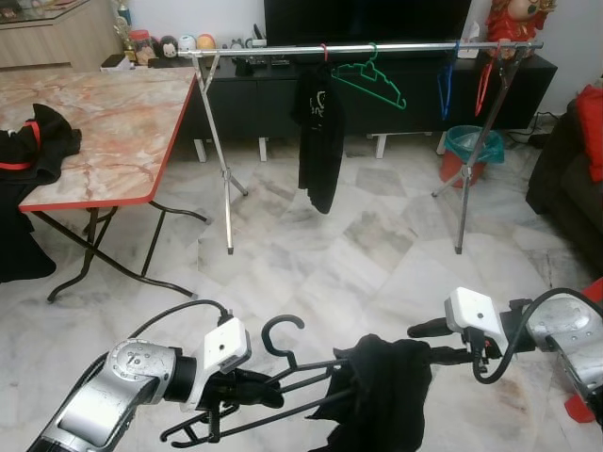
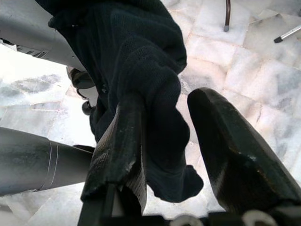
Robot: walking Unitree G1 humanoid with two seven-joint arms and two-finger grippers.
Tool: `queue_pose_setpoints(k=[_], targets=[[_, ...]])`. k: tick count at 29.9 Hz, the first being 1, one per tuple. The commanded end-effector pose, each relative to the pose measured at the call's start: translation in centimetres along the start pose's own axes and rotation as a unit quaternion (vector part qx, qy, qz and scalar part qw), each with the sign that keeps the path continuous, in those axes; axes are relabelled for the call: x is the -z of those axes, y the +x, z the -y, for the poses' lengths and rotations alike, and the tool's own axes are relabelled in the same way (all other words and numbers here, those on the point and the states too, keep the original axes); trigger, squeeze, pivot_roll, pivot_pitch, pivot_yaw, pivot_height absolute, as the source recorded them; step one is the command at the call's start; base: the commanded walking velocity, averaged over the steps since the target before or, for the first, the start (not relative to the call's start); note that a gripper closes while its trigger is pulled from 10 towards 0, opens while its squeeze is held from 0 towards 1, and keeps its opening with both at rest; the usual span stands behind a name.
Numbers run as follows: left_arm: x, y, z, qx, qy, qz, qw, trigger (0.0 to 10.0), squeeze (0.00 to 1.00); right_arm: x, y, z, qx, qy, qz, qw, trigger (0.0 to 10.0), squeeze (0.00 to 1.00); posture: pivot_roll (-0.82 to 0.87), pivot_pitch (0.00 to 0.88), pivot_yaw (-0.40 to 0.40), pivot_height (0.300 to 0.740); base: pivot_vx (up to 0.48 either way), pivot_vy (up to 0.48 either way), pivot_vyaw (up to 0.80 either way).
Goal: Hang hanger
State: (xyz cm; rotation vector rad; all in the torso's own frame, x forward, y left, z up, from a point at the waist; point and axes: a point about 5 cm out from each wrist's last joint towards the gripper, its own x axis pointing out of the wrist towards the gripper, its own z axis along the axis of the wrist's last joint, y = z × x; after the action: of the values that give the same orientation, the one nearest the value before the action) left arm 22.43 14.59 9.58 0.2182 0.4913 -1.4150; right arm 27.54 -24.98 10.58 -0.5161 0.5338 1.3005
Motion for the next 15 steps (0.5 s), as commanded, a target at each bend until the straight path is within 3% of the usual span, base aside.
queue_pose_setpoints(k=[1,5,6,10,12,13,14,15], targets=[[-1.2,-0.2,-0.2,-0.002,0.02,0.018,1.0,10.0,0.0,-0.5,-0.1,0.4,0.0,-0.008,-0.001,1.0,10.0,1.0,-0.03,0.0,0.022,0.74,0.0,0.0,0.0],[-1.1,-0.3,-0.3,-0.005,0.02,0.016,1.0,10.0,0.0,-0.3,0.1,0.1,-0.015,-0.01,-0.005,1.0,10.0,1.0,-0.03,0.0,0.023,0.74,0.0,0.0,0.0],[-1.1,-0.4,-0.4,-0.006,0.021,0.015,1.0,10.0,0.0,-0.2,0.2,0.1,-0.016,-0.012,-0.011,1.0,10.0,0.0,-0.03,0.0,0.024,0.74,0.0,0.0,0.0],[-1.2,-0.4,-0.4,-0.008,0.022,0.014,1.0,10.0,0.0,-0.1,0.6,0.0,-0.022,-0.004,-0.004,1.0,10.0,0.0,-0.03,0.0,0.025,0.74,0.0,0.0,0.0],[-1.2,-0.4,-0.5,-0.008,0.023,0.014,1.0,10.0,0.0,-0.2,0.8,-0.2,-0.032,0.002,0.005,0.999,6.6,0.0,-0.03,0.0,0.025,0.74,0.0,0.0,0.0],[-1.2,-0.4,-0.5,-0.008,0.023,0.014,1.0,10.0,0.0,-0.2,0.8,-0.2,-0.032,0.002,0.005,0.999,6.6,0.0,-0.03,0.0,0.025,0.74,0.0,0.0,0.0],[-1.3,-0.4,-0.5,-0.008,0.024,0.014,1.0,10.0,0.0,-0.1,1.0,-0.1,-0.028,0.002,0.005,1.0,0.0,0.0,-0.02,0.0,0.025,0.74,0.0,0.0,0.0],[-1.3,-0.3,-0.5,-0.007,0.024,0.015,1.0,10.0,0.0,-0.1,1.1,-0.1,-0.028,0.005,0.007,1.0,0.0,0.0,-0.02,0.0,0.025,0.74,0.0,0.0,0.0]])
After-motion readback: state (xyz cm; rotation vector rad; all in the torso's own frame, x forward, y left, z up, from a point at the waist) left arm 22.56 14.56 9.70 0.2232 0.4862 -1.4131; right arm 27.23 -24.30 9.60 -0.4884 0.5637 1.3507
